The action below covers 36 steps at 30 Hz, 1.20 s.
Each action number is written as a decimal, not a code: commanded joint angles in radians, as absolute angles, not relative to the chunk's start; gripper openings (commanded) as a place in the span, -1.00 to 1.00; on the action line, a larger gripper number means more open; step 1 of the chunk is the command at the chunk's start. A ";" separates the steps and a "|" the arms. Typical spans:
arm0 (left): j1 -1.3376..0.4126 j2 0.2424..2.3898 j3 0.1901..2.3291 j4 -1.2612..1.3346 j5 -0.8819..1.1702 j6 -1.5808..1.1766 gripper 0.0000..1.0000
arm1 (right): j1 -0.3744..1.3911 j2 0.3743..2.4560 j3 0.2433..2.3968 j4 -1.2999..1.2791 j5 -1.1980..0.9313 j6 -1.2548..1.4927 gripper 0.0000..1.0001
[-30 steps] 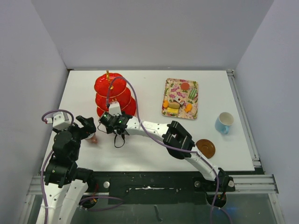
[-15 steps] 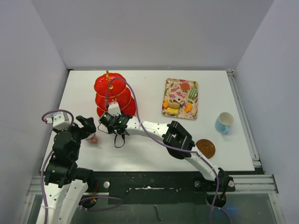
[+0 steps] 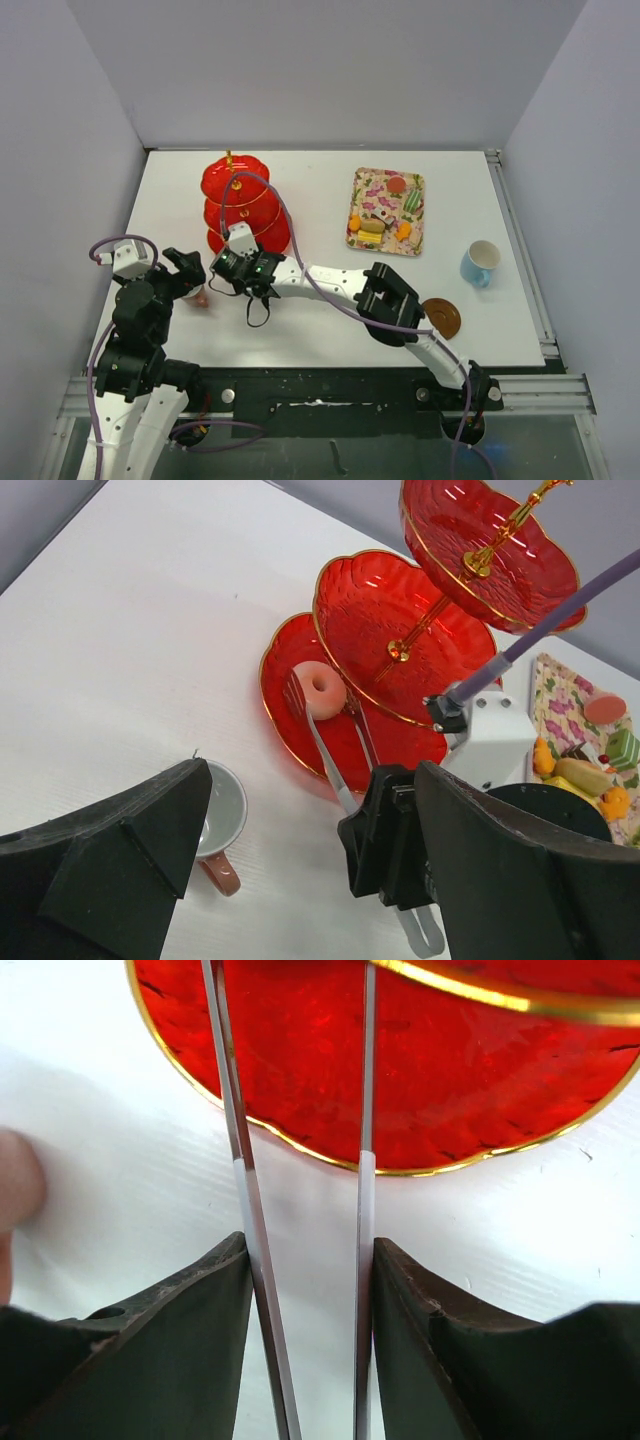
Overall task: Serve the afternoon tea
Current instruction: Pick up the clamp from the desert table.
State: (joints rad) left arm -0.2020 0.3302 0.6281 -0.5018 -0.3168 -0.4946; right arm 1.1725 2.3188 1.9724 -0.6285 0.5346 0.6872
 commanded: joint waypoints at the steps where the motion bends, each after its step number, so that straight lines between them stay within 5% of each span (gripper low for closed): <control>1: -0.204 0.325 0.637 -0.466 -0.311 -0.497 0.63 | 1.183 2.179 1.937 -0.532 0.595 0.678 -0.20; 36: -0.205 0.326 0.635 -0.463 -0.307 -0.497 0.63 | 1.154 2.110 1.785 -0.372 0.520 0.825 0.03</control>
State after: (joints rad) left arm -0.2020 0.3302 0.6281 -0.5018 -0.3149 -0.4946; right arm 1.1587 2.2074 1.7824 -0.4473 0.4973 0.7979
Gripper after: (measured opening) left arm 0.813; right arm 0.516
